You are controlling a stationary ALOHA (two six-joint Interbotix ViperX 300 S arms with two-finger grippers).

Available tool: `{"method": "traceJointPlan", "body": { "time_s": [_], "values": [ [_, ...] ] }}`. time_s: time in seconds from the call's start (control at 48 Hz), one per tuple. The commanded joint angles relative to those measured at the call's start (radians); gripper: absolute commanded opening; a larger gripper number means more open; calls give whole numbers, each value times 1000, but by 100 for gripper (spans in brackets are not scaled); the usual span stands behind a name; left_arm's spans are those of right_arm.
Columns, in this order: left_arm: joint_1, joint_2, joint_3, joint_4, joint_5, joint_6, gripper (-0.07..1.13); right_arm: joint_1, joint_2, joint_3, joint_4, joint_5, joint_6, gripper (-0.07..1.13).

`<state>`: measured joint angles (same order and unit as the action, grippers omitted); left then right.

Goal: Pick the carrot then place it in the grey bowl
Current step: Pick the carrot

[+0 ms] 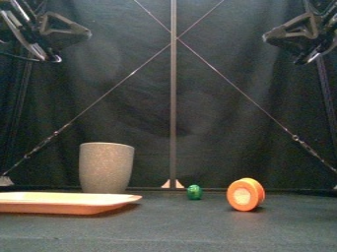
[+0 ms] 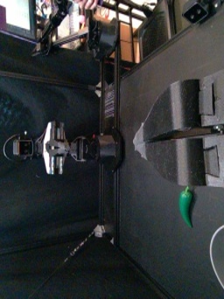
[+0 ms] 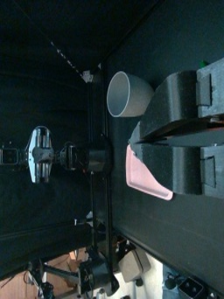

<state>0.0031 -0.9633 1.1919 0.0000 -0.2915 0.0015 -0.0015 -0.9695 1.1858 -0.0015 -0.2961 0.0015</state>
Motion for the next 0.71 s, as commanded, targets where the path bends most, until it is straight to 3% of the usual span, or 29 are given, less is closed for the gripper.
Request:
{"method": "traceJointPlan", "body": {
  "time_s": [0.021,0.188,0.417,0.708],
  "values": [
    [31,-37,-32,2,-6,2,-7,23,35,-20,6,5,8,-3],
    [55,-58,-21,2,-2,0,-1,86,135,-61,2,117,44,5],
    [57,-60,-15,3,9,2,-1,206,337,-133,0,209,44,5],
    [60,-58,-15,3,18,0,-1,209,561,-176,0,190,43,11]
  ]
}}
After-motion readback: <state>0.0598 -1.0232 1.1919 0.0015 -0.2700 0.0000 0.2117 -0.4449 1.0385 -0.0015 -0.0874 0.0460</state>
